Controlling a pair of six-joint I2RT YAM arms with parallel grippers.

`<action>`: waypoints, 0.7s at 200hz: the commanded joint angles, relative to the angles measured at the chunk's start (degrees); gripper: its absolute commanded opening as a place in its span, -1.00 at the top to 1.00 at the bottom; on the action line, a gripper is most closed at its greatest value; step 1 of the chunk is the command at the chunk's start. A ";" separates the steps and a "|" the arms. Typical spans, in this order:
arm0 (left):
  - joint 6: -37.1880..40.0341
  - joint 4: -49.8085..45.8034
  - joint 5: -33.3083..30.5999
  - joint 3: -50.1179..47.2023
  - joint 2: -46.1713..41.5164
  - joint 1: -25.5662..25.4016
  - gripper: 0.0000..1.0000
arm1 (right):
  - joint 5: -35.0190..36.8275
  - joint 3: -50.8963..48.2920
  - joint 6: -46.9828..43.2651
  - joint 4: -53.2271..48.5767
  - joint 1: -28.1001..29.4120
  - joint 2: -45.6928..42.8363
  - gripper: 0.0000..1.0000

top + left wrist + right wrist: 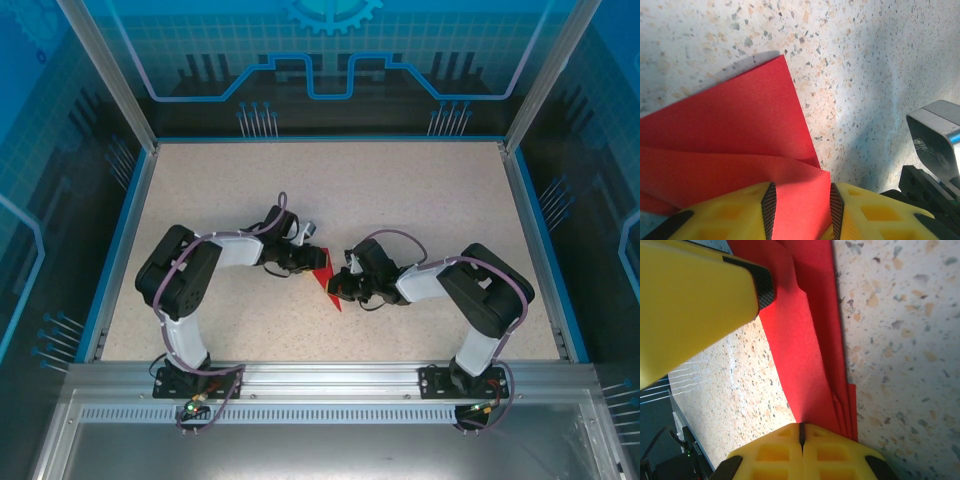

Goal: Fold a paper plane with a square sheet of paper (pick it up from the middle)
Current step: Fold the wing for the fifth time at the center of the table.

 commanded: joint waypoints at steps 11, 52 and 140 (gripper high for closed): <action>3.66 -0.82 -2.49 2.09 2.87 3.32 0.22 | 1.30 -3.95 -1.34 -10.69 -0.56 3.63 0.98; 4.44 -0.39 -1.26 3.39 4.60 5.45 0.19 | 0.68 -4.14 -1.74 -10.64 -0.88 3.73 0.98; 5.60 -1.15 -0.55 5.53 6.01 9.24 0.18 | -0.16 -4.00 -1.78 -10.17 -1.47 4.07 0.98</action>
